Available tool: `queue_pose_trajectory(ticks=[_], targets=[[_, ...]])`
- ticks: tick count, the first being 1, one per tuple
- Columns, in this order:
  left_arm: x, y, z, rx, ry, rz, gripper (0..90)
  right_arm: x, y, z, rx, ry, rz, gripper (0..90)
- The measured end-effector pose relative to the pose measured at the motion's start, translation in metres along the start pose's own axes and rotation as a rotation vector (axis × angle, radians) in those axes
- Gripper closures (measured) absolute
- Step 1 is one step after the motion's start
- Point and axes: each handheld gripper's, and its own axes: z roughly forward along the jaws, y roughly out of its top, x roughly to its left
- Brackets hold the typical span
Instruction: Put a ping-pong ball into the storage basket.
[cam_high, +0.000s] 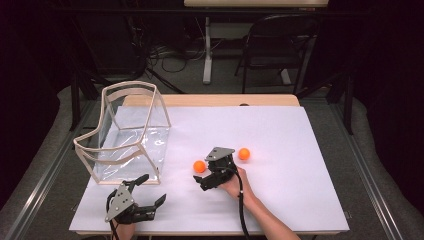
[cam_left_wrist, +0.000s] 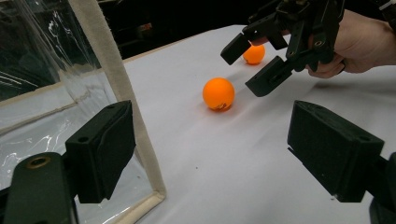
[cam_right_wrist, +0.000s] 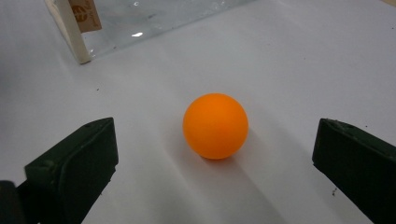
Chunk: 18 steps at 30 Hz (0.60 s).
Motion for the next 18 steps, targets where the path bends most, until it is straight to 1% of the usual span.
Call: queue_pose_trajectory(ticks=[1, 3, 4, 7, 10, 11, 14, 18], targets=[[0.0, 0.0, 0.0, 0.0, 0.0, 0.0, 15.5, 0.0, 0.001, 0.002, 0.007, -0.002, -0.002, 0.8], [0.0, 0.0, 0.0, -0.001, 0.001, 0.0, 15.5, 0.002, 0.002, 0.004, 0.014, -0.006, -0.006, 5.6], [0.0, 0.0, 0.0, -0.001, 0.001, 0.0, 15.5, 0.002, 0.002, 0.006, 0.019, 0.0, -0.012, 9.5], [0.0, 0.0, 0.0, 0.0, 0.001, 0.001, 15.5, 0.003, 0.003, 0.01, 0.028, -0.005, -0.012, 14.6], [0.0, 0.0, 0.0, 0.0, 0.0, 0.0, 15.5, 0.003, 0.003, 0.014, 0.036, -0.017, -0.012, 19.3], [0.0, 0.0, 0.0, -0.001, 0.0, 0.0, 15.5, 0.003, 0.004, 0.015, 0.041, -0.028, -0.012, 21.6], [0.0, 0.0, 0.0, -0.001, 0.001, 0.004, 15.5, 0.004, 0.004, 0.018, 0.057, -0.039, -0.01, 28.1], [0.0, 0.0, 0.0, 0.0, 0.001, 0.001, 15.5, 0.004, 0.005, 0.019, 0.064, -0.038, -0.01, 33.3]])
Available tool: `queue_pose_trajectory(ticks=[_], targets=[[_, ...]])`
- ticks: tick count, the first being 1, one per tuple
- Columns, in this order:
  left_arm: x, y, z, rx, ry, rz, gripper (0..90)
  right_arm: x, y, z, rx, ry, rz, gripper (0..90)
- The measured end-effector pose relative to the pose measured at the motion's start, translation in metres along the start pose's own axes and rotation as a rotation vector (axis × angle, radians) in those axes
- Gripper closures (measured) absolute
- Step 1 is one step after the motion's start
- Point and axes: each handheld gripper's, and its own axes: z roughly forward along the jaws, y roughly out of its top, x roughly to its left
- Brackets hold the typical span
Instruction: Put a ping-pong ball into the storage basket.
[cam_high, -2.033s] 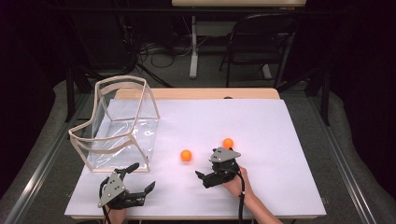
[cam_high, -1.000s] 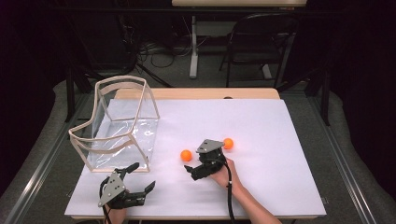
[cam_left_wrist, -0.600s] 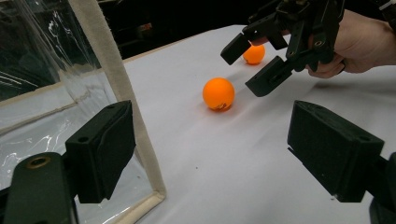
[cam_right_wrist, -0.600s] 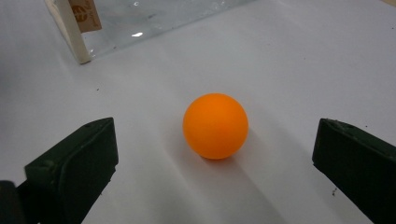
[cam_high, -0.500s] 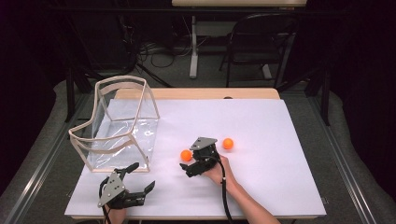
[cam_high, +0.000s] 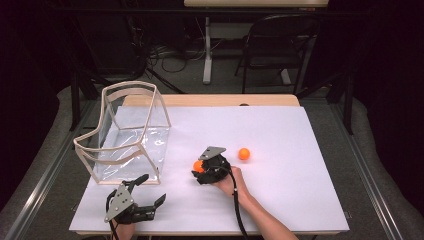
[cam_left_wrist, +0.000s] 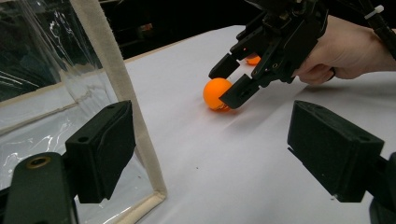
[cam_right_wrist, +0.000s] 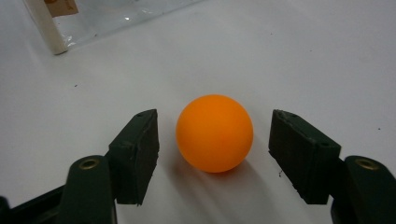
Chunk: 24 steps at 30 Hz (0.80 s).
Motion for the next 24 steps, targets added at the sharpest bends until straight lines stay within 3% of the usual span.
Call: queue_pose_trajectory(ticks=[24], targets=[[0.0003, 0.0001, -0.0003, -0.002, 0.003, 0.0, 15.5, 0.0033, 0.0005, 0.0051, 0.037, -0.02, -0.01, 49.8]])
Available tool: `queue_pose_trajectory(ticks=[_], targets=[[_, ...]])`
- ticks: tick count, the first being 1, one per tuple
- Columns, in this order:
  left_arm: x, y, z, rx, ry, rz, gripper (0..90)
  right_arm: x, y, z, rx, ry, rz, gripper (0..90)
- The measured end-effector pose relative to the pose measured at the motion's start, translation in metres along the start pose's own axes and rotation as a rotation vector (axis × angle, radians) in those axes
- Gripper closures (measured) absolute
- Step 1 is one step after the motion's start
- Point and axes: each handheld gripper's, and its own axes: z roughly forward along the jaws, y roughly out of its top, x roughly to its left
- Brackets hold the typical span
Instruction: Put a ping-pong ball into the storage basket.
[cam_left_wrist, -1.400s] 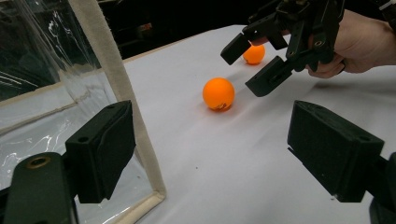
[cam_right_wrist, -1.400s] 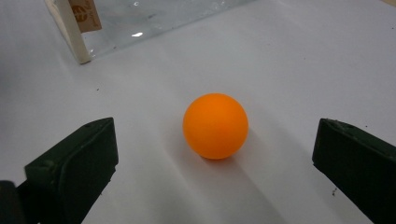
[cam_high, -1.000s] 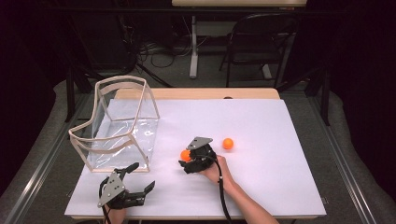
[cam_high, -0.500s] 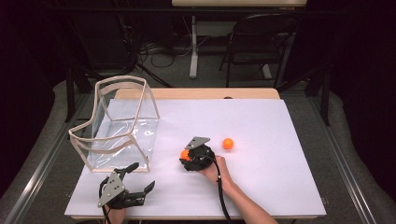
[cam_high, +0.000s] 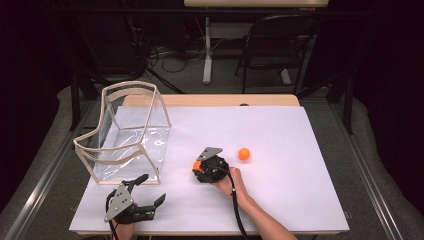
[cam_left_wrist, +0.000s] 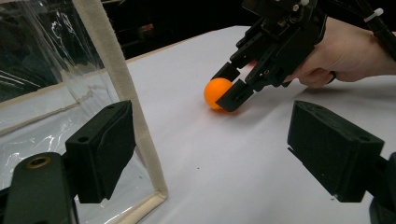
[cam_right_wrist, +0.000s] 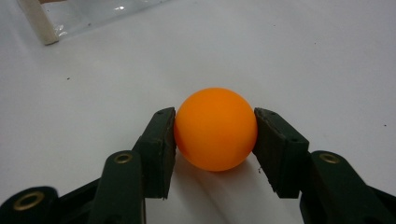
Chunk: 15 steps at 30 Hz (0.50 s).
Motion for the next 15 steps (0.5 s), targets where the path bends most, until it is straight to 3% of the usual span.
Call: queue_pose_trajectory(ticks=[15], targets=[[0.0, 0.0, 0.0, -0.001, 0.001, -0.003, 15.5, 0.002, 0.01, -0.012, -0.021, -0.003, -0.007, 49.7]])
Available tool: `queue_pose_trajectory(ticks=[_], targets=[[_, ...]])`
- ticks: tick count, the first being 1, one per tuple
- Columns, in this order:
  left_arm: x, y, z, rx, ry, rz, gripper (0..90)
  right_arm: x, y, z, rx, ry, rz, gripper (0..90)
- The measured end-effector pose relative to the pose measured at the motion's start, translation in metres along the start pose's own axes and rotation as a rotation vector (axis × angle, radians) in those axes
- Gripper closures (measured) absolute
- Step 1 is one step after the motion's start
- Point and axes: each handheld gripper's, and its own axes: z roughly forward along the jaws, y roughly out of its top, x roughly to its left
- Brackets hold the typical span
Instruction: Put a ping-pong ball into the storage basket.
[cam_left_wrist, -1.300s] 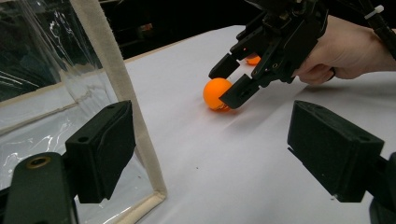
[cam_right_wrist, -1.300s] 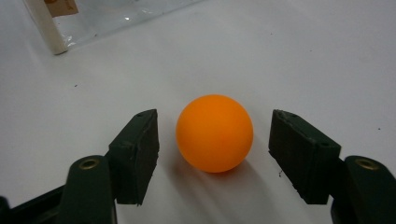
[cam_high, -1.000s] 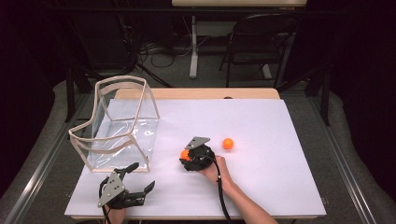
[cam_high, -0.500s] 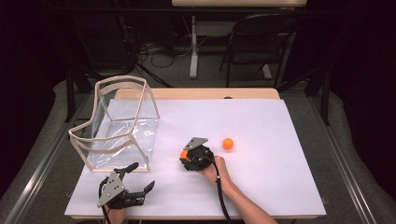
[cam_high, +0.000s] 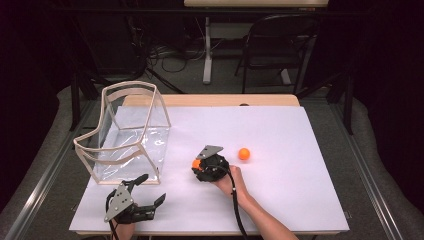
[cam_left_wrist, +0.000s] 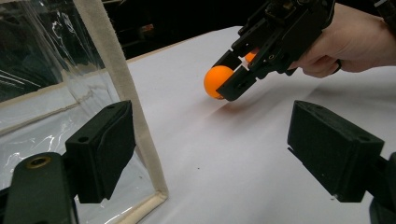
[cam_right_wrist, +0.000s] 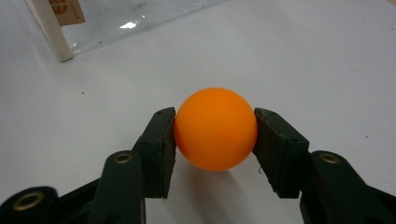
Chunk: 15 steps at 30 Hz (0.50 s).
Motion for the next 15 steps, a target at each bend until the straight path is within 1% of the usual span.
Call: queue_pose_trajectory(ticks=[9, 15], targets=[[0.0, 0.0, 0.0, 0.0, -0.001, 0.0, 15.5, 0.001, 0.008, -0.008, -0.008, -0.002, -0.016, 49.7], [0.0, 0.0, 0.0, -0.002, 0.001, -0.003, 15.5, 0.0, 0.012, -0.015, -0.019, -0.003, -0.012, 49.6]])
